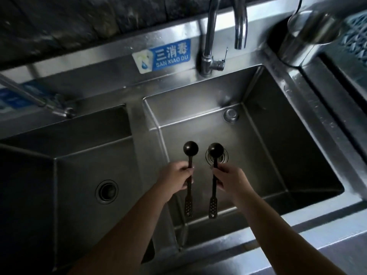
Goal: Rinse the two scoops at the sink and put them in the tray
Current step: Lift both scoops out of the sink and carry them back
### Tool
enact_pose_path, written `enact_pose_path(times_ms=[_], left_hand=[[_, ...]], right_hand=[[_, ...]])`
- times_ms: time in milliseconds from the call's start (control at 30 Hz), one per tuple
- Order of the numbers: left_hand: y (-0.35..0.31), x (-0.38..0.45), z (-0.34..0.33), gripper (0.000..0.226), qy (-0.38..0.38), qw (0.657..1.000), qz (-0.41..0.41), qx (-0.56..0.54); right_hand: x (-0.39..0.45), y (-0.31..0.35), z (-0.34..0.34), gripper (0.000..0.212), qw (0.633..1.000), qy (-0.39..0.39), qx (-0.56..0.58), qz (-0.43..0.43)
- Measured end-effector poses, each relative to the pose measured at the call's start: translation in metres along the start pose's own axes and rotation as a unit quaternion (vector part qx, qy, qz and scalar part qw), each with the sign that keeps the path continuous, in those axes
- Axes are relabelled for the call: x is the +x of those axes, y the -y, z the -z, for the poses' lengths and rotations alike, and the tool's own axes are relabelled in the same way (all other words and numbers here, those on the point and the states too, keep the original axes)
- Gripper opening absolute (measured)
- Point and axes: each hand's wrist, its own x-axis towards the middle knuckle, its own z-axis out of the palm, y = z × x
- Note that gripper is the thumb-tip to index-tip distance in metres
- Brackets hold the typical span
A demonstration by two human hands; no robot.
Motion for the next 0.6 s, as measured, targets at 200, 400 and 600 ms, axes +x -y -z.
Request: enact_pose_path(times_ms=[200, 400, 600], left_hand=[[0.007, -0.047, 0.033, 0.021, -0.020, 0.999, -0.046, -0.011], [0.026, -0.078, 0.062, 0.025, -0.035, 0.997, -0.062, -0.006], [0.055, -0.111, 0.083, 0.028, -0.008, 0.993, -0.115, 0.026]], right_hand=[[-0.049, 0.019, -0.031, 0.014, 0.998, 0.034, 0.040, 0.038], [-0.088, 0.017, -0.071, 0.017, 0.996, 0.057, -0.010, 0.072], [-0.140, -0.004, -0.101, 0.017, 0.996, -0.010, 0.002, 0.090]])
